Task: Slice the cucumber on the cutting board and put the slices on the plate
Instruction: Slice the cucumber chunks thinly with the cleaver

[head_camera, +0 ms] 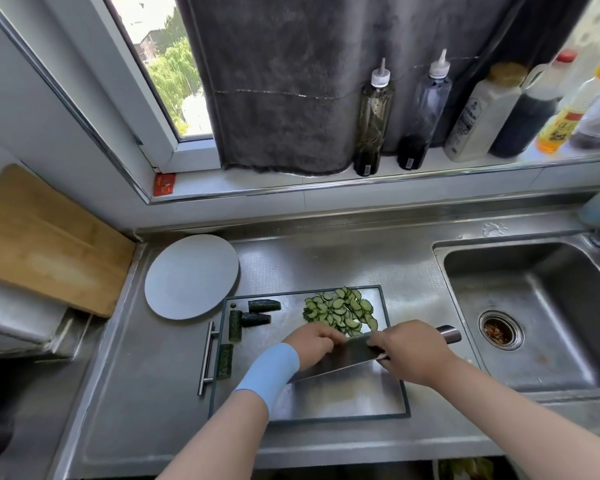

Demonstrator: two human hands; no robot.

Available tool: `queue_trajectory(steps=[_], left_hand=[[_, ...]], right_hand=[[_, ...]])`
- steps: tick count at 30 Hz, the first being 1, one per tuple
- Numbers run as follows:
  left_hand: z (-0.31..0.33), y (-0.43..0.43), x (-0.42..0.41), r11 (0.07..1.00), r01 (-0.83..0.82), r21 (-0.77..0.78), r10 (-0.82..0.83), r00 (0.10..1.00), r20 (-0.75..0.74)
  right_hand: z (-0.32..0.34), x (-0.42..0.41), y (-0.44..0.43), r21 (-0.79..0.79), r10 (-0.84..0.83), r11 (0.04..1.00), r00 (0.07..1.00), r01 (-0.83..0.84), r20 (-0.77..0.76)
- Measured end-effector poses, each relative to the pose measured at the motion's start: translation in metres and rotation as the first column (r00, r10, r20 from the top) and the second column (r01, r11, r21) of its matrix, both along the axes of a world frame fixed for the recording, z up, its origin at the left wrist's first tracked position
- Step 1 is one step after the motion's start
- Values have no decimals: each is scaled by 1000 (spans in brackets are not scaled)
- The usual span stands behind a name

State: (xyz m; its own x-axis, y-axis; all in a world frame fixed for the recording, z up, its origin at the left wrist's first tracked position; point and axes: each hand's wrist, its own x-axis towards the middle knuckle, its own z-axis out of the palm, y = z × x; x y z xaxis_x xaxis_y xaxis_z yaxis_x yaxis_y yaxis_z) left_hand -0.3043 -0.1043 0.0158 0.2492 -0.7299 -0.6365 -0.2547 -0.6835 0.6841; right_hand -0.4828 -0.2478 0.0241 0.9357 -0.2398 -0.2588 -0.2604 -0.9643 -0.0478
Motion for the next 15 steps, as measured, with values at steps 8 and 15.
queue_trajectory(steps=[8,15], left_hand=[[5,14,21,955,-274,-114,292,936,195],[3,24,25,990,-127,57,116,978,173]], right_hand=[[10,4,9,-16,-35,999,999,35,24],[13,5,16,-20,-50,999,999,51,1]])
